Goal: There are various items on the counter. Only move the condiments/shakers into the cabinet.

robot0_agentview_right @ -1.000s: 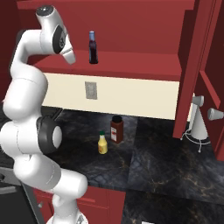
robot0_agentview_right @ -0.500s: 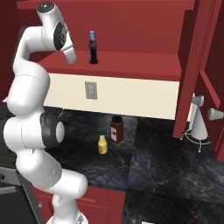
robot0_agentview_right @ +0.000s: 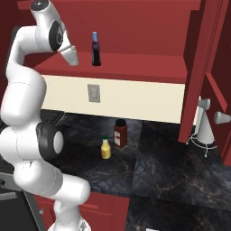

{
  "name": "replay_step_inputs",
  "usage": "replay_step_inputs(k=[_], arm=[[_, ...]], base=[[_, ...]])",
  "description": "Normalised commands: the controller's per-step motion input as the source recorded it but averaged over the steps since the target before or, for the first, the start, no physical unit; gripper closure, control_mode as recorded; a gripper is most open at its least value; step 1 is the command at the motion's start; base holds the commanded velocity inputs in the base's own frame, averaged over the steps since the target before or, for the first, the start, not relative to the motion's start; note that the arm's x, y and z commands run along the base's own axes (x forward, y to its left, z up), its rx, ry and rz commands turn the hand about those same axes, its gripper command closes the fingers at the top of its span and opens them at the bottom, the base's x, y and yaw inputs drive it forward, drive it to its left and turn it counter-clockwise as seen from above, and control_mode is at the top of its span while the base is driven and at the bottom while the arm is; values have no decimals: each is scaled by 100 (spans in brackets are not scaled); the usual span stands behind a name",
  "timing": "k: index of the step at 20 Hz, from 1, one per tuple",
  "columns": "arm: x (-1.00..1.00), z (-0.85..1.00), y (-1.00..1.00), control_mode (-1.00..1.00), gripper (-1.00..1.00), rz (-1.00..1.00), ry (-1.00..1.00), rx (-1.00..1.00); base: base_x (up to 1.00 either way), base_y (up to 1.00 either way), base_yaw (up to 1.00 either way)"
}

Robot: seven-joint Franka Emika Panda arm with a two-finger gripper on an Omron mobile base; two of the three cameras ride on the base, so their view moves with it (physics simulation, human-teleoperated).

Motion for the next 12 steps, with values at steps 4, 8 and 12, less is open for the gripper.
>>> replay_step_inputs(k=[4,8,12], arm=[[-51,6,-1,-100,-100,-1,-8,0],[-96,0,-18,-100,-100,0,-5,0],[-100,0,-39,-100,-100,0,0,0]], base=[[0,0,0],[0,0,0],[0,0,0]])
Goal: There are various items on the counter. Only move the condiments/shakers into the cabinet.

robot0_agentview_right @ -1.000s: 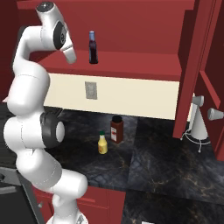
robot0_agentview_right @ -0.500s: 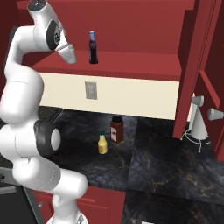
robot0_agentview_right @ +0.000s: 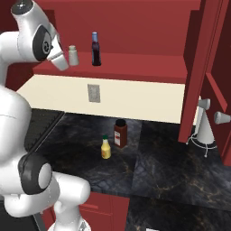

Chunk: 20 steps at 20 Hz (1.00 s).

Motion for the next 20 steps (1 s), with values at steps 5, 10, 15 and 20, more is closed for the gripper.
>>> replay_step_inputs(k=[5,10,15,20], arm=[[-100,0,-63,-100,-100,0,5,0],[-100,0,-67,-100,-100,4,12,-1],[-90,-7,-41,-100,-100,7,17,-9],[-48,-40,-6,-100,-100,10,18,-15]], base=[[0,0,0],[0,0,0],[0,0,0],[0,0,0]])
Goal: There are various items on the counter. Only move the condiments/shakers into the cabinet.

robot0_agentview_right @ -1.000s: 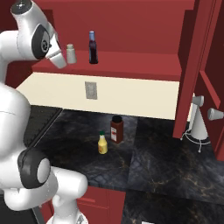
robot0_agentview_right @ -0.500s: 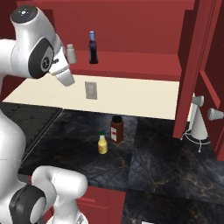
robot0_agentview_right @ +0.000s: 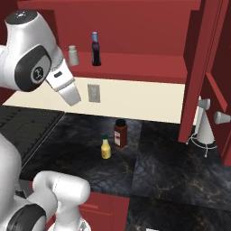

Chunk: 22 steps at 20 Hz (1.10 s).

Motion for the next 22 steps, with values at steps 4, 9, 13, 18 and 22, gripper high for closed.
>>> replay_step_inputs(k=[4,9,13,18,22], arm=[[-38,-65,0,-100,-100,9,5,-14],[-21,-64,0,-100,-100,1,1,-11],[-3,-64,1,-100,-100,0,0,-2],[0,-50,18,-100,-100,-1,0,0],[5,-20,21,-100,-100,-5,0,0]], base=[[0,0,0],[0,0,0],[0,0,0],[0,0,0],[0,0,0]])
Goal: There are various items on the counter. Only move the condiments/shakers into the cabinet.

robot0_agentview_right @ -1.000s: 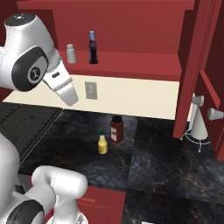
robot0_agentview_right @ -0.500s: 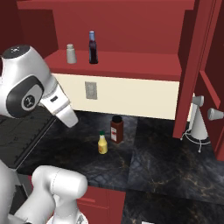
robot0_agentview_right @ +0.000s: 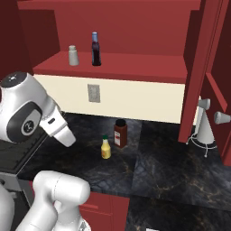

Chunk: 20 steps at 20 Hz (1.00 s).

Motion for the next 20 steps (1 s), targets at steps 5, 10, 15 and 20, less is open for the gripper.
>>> replay_step_inputs(k=[5,10,15,20], arm=[[14,-8,17,-100,-100,-8,0,-9],[14,-4,2,-100,-100,-6,0,-15],[15,-13,0,-100,-100,-7,0,-13],[5,-37,0,-100,-100,-5,0,-8]], base=[[0,0,0],[0,0,0],[0,0,0],[0,0,0]])
